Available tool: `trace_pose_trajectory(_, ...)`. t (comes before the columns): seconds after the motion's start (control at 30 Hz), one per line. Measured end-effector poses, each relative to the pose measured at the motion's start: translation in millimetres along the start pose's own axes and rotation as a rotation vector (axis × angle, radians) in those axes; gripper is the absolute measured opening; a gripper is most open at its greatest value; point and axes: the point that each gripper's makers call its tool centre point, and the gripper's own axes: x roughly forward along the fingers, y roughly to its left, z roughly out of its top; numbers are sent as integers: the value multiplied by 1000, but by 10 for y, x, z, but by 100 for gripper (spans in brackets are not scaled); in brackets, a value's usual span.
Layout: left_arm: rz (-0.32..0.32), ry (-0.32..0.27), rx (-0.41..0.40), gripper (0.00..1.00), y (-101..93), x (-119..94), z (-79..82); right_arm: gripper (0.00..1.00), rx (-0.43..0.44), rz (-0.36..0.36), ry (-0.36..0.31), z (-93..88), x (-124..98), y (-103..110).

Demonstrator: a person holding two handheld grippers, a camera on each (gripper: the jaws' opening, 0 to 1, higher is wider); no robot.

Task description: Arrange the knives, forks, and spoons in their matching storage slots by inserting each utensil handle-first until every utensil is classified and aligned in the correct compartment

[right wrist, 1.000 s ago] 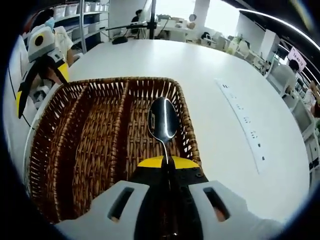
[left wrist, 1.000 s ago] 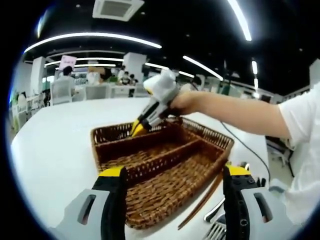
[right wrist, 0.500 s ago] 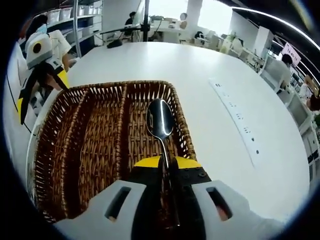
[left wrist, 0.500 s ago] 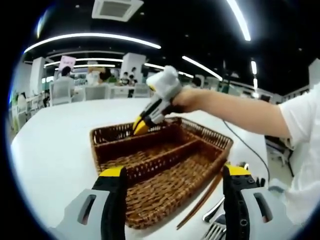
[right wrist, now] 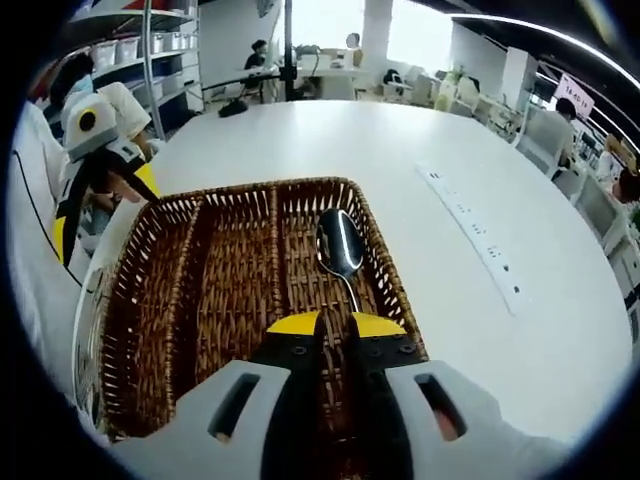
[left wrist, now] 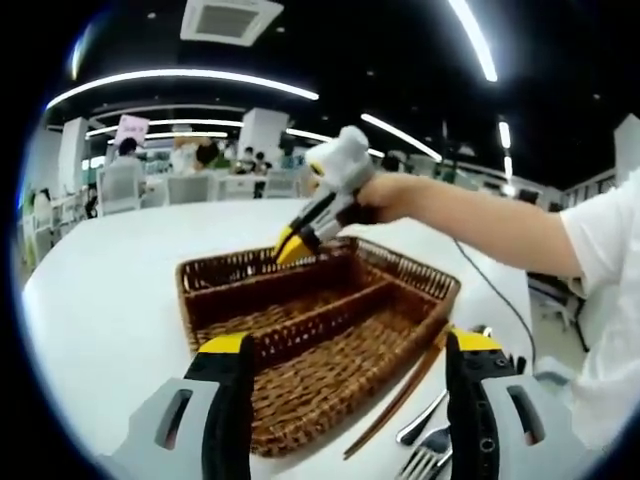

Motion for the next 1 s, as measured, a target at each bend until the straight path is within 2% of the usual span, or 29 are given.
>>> trace_pose_trajectory(0.53, -5, 3, 13, 78, -63, -23, -4, 16, 30, -2, -99, 70, -151, 270)
trace_pose_trajectory(0.8, -12, 11, 20, 77, -103, -1, -17, 18, 31, -6, -129, 55, -227, 401)
trace_pose_trajectory(1.0, -16, 18, 29, 77, -135, 11, -30, 22, 43, -6, -176, 52, -331, 535)
